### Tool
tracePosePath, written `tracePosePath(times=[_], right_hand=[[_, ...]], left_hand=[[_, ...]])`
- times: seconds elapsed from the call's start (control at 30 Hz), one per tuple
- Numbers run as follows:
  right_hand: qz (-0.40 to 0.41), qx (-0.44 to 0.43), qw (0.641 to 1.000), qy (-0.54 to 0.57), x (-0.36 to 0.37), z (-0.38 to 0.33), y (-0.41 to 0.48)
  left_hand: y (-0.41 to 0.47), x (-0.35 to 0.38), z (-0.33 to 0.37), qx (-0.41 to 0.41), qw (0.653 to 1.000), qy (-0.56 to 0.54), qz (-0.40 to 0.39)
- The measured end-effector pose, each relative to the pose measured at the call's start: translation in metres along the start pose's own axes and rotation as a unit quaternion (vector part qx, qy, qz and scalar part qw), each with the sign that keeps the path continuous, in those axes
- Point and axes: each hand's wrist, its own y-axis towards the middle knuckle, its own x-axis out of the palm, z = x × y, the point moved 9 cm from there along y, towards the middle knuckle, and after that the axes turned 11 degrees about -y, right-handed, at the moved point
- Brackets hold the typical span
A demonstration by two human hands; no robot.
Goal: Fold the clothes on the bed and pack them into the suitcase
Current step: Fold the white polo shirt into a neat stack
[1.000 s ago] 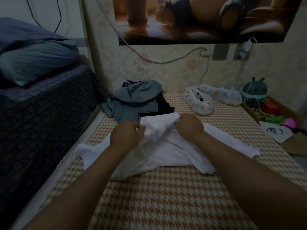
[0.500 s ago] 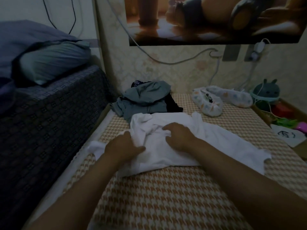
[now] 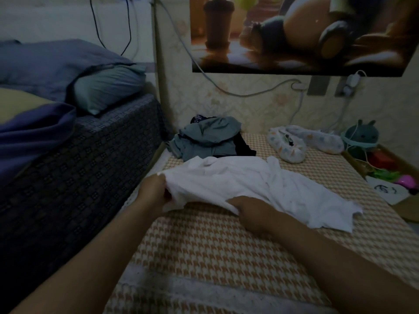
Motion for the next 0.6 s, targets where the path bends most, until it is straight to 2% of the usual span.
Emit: tracePosePath(times=[0.07, 0.17, 0.23, 0.3, 0.37, 0.43, 0.5, 0.57, 0.6], right_hand=[[0.011, -0.004, 1.0, 0.003, -0.004, -0.002, -0.008], [0.026, 0.022, 0.999, -0.028, -0.004, 0.009, -0.016], [0.102, 0.047, 0.991, -0.066, -0.02, 0.022, -0.025], [0.168, 0.09, 0.976, -0.109, -0.032, 0.04, -0.034], [0.186, 0.173, 0.956, -0.144, -0.039, 0.063, -0.045], [0.166, 0.237, 0.946, -0.148, -0.046, 0.078, -0.061], [0.181, 0.272, 0.941, -0.084, -0.051, 0.095, -0.073], [0.167, 0.296, 0.939, 0.046, -0.048, 0.113, -0.08], [0.191, 0.294, 0.928, 0.126, -0.05, 0.12, -0.083]], left_hand=[[-0.005, -0.007, 0.01, 0.038, 0.981, 0.187, 0.036], [0.007, -0.03, -0.004, 0.025, 0.914, 0.399, 0.076], [0.01, -0.033, -0.018, 0.019, 0.849, 0.525, 0.062], [0.001, -0.001, -0.016, 0.133, 0.763, 0.632, -0.005], [-0.02, 0.048, -0.014, 0.299, 0.7, 0.64, -0.106], [-0.042, 0.087, -0.024, 0.382, 0.671, 0.609, -0.179], [-0.06, 0.121, -0.049, 0.403, 0.635, 0.615, -0.237], [-0.065, 0.143, -0.079, 0.365, 0.623, 0.633, -0.279], [-0.064, 0.151, -0.09, 0.354, 0.624, 0.633, -0.289]])
